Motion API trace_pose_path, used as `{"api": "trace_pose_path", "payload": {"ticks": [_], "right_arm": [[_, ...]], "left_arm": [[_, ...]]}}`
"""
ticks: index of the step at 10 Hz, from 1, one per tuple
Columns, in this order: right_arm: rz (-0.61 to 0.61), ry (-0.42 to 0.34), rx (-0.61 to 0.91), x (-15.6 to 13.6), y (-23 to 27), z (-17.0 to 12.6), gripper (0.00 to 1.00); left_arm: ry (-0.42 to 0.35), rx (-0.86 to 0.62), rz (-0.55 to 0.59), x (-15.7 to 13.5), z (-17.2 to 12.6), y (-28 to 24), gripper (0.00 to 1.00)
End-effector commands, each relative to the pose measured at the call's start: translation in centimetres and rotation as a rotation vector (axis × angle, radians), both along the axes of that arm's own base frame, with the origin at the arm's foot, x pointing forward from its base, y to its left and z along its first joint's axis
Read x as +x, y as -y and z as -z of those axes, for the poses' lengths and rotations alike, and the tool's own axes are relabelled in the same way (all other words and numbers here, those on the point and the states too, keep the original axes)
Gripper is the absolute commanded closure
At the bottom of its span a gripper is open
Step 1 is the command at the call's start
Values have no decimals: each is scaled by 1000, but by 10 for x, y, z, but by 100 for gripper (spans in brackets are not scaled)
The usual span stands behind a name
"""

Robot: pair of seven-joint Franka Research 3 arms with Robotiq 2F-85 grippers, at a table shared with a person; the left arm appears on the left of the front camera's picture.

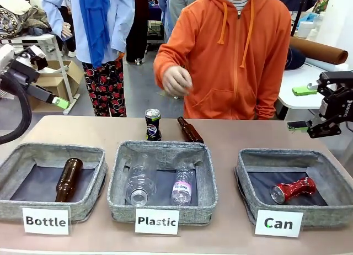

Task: Sort the can waste into the basket.
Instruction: Pick up the can waste from the table and place it in the right Fabric basket.

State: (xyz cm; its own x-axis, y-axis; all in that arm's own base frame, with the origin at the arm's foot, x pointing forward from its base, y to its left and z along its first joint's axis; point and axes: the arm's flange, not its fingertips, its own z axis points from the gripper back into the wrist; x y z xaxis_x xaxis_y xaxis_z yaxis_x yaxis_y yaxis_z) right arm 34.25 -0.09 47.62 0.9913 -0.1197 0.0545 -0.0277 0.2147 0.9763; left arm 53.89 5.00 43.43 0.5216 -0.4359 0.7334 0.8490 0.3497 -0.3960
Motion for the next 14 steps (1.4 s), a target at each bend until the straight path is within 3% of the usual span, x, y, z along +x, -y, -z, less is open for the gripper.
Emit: {"api": "trace_pose_path", "payload": {"ticks": [1,2,5,6,7,8,9,10,12,13,14], "right_arm": [[1,-15,2,-1,-1,-4,0],[1,-15,2,-1,-1,-4,0],[1,-15,2,-1,-1,-4,0],[1,-15,2,-1,-1,-4,0],[1,-15,2,-1,-1,-4,0],[1,-15,2,-1,-1,-4,0],[1,-15,2,-1,-1,-4,0],[1,-15,2,-1,-1,-4,0],[1,-15,2,-1,-1,-4,0],[1,-15,2,-1,-1,-4,0],[1,-15,2,-1,-1,-4,0]], "left_arm": [[137,-4,-4,12,17,7,12],[283,12,-65,21,31,14,12],[543,-117,257,48,80,82,12],[557,-155,300,55,91,108,12],[564,-98,316,61,104,137,12],[508,-12,286,75,116,163,12],[317,26,204,91,115,177,12],[543,-74,323,56,114,157,12],[543,-74,323,56,114,157,12],[486,-36,291,69,124,174,12],[509,-8,235,75,129,188,12]]}}
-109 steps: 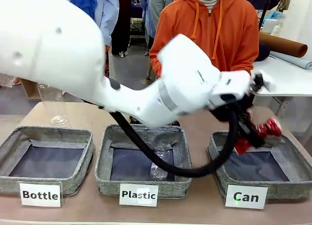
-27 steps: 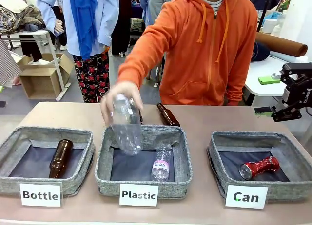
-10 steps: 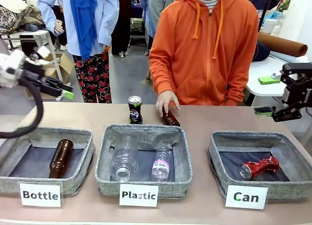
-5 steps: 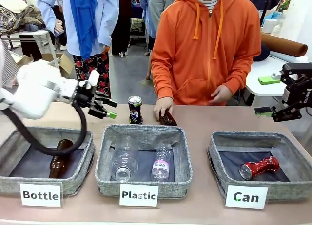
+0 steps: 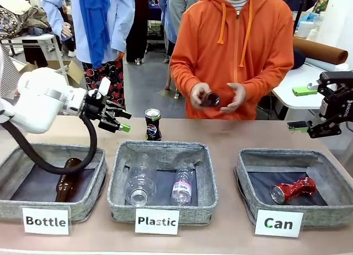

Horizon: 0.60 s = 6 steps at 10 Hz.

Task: Sort the can waste into the basket.
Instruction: Pick up the can waste from the table and place it in the right Fabric basket.

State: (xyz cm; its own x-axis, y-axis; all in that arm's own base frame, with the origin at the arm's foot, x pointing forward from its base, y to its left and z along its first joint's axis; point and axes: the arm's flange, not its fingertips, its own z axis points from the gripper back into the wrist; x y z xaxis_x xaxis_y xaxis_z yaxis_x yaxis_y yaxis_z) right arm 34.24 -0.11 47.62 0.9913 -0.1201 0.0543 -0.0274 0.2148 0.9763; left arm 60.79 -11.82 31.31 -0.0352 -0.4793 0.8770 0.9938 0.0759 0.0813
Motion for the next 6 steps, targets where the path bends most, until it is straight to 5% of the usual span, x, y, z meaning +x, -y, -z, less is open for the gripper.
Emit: {"api": "trace_pose_path", "payload": {"ticks": [1,6], "right_arm": [[0,-15,2,-1,-1,-4,0],[0,-15,2,-1,-1,-4,0]], "left_arm": [[31,10,-90,11,11,29,12],[60,29,-99,25,18,52,12]]}}
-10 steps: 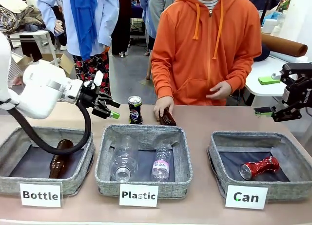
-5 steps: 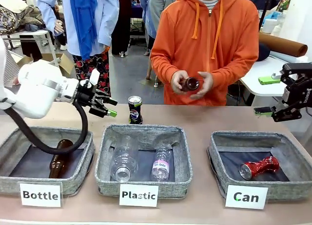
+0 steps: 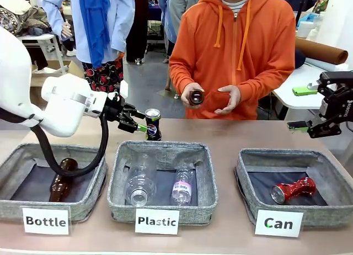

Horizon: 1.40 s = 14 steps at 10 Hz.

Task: Sort the can waste into the basket.
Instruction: Pick up the can waste from the table and place it in the right Fabric basket.

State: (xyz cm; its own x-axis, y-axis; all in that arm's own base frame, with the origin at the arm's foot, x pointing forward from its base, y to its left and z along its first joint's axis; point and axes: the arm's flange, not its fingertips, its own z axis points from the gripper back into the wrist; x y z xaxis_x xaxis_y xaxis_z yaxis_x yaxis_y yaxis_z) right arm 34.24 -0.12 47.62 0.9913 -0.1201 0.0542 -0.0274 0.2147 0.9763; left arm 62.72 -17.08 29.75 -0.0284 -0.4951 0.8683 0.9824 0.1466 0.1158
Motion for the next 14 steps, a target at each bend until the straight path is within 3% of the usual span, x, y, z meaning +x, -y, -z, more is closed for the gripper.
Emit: {"api": "trace_pose_path", "payload": {"ticks": [1,3,4,6,9,10,12,14], "right_arm": [[0,-15,1,-1,-1,-4,0],[0,-15,1,-1,-1,-4,0],[0,-15,1,-1,-1,-4,0],[0,-15,1,-1,-1,-4,0],[0,-15,1,-1,-1,-4,0],[0,-15,1,-1,-1,-4,0],[0,-15,1,-1,-1,-4,0],[0,-15,1,-1,-1,-4,0]], "left_arm": [[-25,-23,21,1,-14,-35,12],[-28,15,-43,-35,-67,-147,12],[38,-95,-95,-73,-114,-220,12],[186,-376,-164,-154,-170,-319,12],[306,-718,-362,-235,-172,-386,12],[409,-843,-397,-258,-168,-396,12],[530,-991,-410,-272,-158,-407,12],[513,-1000,-392,-265,-157,-403,12]]}}
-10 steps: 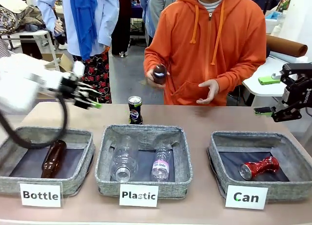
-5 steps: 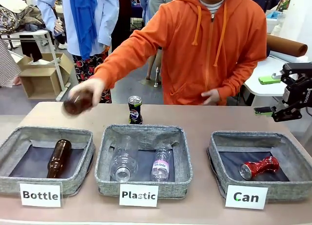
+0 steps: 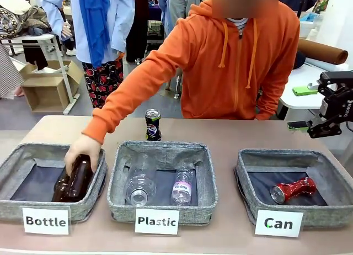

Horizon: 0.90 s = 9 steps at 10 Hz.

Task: Sort the can waste into the basket.
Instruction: Pick up the can waste from the table and place it in the right Fabric basket.

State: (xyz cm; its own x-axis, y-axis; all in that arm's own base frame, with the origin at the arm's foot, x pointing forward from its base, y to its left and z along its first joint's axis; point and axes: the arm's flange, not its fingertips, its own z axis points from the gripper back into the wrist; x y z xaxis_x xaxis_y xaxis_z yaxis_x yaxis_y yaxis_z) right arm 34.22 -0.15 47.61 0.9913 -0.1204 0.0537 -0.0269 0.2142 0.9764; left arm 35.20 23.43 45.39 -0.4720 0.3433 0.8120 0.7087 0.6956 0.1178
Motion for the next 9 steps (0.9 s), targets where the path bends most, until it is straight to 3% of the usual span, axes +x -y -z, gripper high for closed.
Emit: {"api": "trace_pose_path", "payload": {"ticks": [1,3,5,6,7,9], "right_arm": [[0,-14,1,-1,-1,-4,0],[0,-14,1,-1,-1,-4,0],[0,-14,1,-1,-1,-4,0],[0,-14,1,-1,-1,-4,0],[0,-14,1,-1,-1,-4,0],[0,-14,1,-1,-1,-4,0]], "left_arm": [[9,29,41,16,-3,4,12],[-58,94,74,29,-9,17,12],[-265,326,155,72,-24,50,12],[-291,395,200,89,-30,69,12],[-331,441,123,104,-35,81,12],[-299,356,142,103,-29,59,12]]}}
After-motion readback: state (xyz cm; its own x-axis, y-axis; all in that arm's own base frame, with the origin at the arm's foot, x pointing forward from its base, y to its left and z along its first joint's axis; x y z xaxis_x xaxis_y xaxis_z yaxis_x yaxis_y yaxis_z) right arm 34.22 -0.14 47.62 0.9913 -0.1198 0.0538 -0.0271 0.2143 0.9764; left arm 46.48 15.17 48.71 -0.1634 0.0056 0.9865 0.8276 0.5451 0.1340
